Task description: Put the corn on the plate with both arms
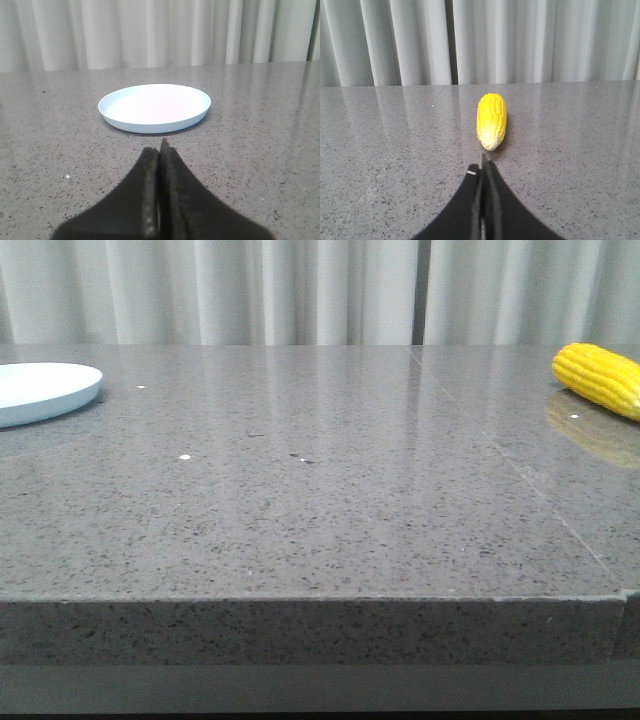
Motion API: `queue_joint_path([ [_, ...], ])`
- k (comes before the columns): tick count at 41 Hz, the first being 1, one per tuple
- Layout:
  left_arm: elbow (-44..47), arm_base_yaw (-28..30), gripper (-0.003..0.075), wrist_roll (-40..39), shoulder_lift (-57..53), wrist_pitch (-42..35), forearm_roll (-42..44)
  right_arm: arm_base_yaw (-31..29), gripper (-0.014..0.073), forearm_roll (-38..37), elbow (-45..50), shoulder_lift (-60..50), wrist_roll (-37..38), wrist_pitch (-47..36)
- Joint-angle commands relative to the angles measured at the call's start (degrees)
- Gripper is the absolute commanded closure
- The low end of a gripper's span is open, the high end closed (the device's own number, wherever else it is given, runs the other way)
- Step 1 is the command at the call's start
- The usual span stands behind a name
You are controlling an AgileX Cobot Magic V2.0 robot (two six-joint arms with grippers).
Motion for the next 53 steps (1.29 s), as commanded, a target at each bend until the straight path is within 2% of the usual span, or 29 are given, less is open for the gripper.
queue_joint_path([
  [1,1.27,0.09,0.0741,-0.28,-1.06,-5.12,-0.31,-0.11,0.066,-0.66,-1.2,-1.01,-0.05,-5.05],
  [23,1.27,0.09,0.0741,-0.28,-1.06,-5.12,0.0,-0.11,0.066,-0.66,-1.2,-1.01,-0.05,-5.05],
  [33,-0.34,0.09,0.0741,-0.28,-1.06,-13.75,-0.31,-0.11,0.066,-0.18,-3.55,-1.01,-0.05,-6.99],
  [43,-14.65,0.09,0.0741,-0.28,1.76,-7.5,0.0,-0.11,0.066,-0.23,-18.89,0.75,-0.16,5.86],
  [53,-32.7,0.09,0.0741,-0.28,13.6,3.71,0.49,-0.11,0.066,-0.23,-34.79,12.42,-0.8,16.71],
])
